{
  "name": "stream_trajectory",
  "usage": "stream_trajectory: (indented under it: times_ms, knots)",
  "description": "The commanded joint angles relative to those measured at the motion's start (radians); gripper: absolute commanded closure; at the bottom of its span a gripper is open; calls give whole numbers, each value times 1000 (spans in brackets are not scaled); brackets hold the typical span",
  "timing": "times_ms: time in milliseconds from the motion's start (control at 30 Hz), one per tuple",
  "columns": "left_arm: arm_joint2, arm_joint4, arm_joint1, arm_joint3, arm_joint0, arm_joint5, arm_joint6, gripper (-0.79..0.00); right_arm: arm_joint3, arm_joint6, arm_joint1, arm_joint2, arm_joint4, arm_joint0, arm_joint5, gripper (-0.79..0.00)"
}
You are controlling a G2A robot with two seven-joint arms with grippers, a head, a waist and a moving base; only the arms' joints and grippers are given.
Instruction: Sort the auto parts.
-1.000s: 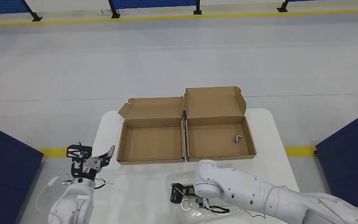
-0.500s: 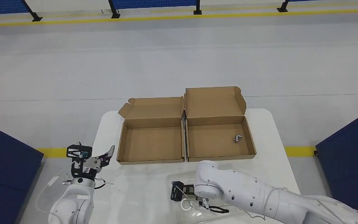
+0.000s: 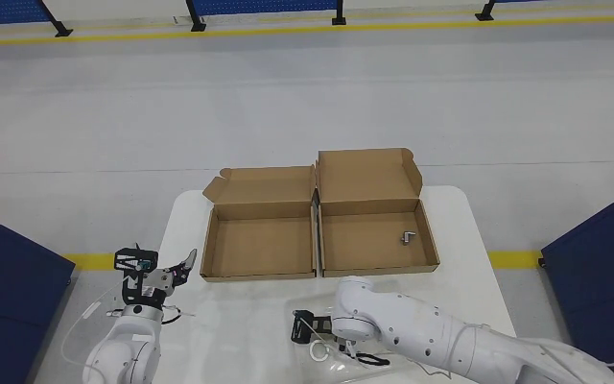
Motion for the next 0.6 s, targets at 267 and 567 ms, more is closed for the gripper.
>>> stream_trajectory:
  times_ms: [267,567]
  knots:
    - [0,0,0,0,0,0,0,-785,-120,96,25,51,28,1,2,0]
    - [0,0,0,0,0,0,0,-785,-125,96,27,52,29,2,1,0]
